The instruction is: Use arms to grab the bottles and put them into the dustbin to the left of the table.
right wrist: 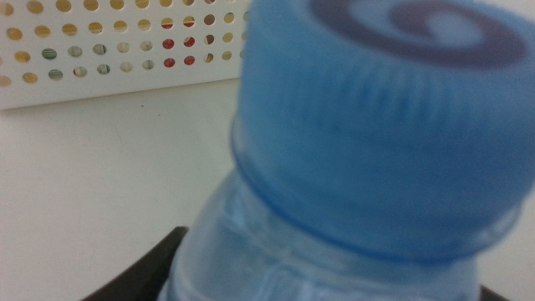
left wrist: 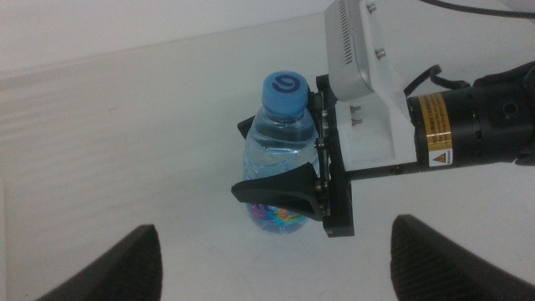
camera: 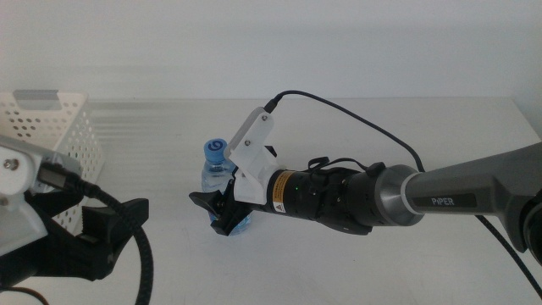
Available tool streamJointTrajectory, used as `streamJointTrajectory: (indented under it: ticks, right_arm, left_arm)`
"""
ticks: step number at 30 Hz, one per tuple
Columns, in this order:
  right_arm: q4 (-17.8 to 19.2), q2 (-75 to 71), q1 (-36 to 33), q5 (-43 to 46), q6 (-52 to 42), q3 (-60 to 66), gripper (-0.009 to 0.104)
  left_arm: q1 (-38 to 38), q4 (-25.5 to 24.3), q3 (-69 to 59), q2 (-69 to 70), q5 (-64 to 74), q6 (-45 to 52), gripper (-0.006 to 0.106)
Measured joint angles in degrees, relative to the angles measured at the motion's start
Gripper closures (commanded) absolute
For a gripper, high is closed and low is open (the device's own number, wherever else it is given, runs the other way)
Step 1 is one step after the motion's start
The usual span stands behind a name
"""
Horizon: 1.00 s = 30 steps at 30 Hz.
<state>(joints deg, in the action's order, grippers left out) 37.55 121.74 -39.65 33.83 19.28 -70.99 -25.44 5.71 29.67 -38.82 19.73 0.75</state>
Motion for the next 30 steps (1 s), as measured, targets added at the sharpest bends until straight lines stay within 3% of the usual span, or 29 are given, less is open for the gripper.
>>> streamJointTrajectory:
  ticks: [5, 8, 19, 30]
  right_arm:
    - [0.0, 0.1, 0.0, 0.0, 1.2, 0.0, 0.03]
    - [-0.2, 0.0, 0.0, 1.4, 1.3, 0.0, 0.024]
    - [0.5, -1.5, 0.0, 1.8, 8.0, 0.4, 0.027]
    - [2.8, -16.0, 0.4, -2.9, 8.5, 6.8, 0.027]
  left_arm:
    - [0.0, 0.0, 0.0, 0.0, 0.0, 0.0, 0.01]
    - [0.0, 0.0, 0.0, 0.0, 0.0, 0.0, 0.01]
    - [0.0, 0.0, 0.0, 0.0, 0.0, 0.0, 0.01]
    - [0.0, 0.0, 0.0, 0.0, 0.0, 0.0, 0.01]
